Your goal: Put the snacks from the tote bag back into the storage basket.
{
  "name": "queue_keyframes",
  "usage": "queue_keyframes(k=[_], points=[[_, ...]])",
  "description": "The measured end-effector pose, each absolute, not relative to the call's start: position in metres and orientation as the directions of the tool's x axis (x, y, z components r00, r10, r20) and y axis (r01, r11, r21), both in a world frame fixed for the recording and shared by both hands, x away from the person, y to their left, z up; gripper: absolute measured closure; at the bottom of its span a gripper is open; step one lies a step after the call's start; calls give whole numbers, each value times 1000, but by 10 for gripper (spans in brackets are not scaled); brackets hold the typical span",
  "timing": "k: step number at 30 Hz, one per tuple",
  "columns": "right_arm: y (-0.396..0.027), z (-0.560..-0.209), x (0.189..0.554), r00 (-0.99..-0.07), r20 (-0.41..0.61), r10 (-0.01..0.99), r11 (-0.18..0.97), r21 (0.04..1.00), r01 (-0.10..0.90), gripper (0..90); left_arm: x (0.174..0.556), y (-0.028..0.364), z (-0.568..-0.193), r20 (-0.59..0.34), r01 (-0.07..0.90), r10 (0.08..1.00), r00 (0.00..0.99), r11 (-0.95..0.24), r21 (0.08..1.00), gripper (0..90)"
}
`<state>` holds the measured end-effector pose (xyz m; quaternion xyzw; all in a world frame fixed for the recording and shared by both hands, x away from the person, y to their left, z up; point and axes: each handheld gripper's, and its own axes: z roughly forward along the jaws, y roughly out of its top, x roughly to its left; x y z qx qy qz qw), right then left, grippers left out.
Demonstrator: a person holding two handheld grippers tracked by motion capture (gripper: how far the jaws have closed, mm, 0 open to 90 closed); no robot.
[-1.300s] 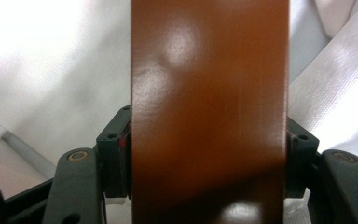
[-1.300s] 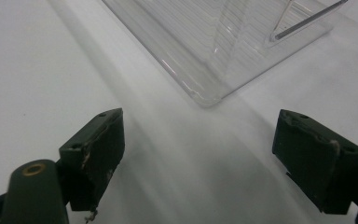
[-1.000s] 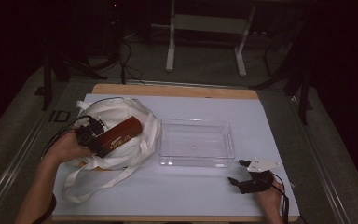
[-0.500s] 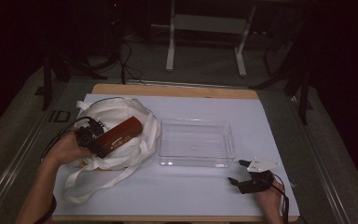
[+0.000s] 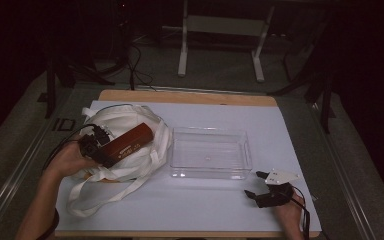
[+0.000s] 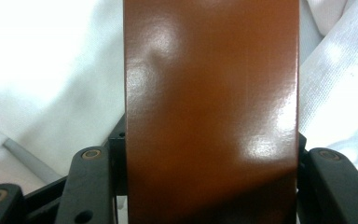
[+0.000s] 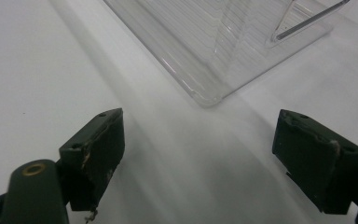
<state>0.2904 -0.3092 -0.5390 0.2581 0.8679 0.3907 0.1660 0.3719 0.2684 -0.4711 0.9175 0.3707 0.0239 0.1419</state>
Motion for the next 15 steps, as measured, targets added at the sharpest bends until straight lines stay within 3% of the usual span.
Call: queue_keyframes(k=[15], points=[[-309,-539,290,-811,-88,579,562,764,318,169,367,277,-458,-41,657,691,722,-666,354,440]])
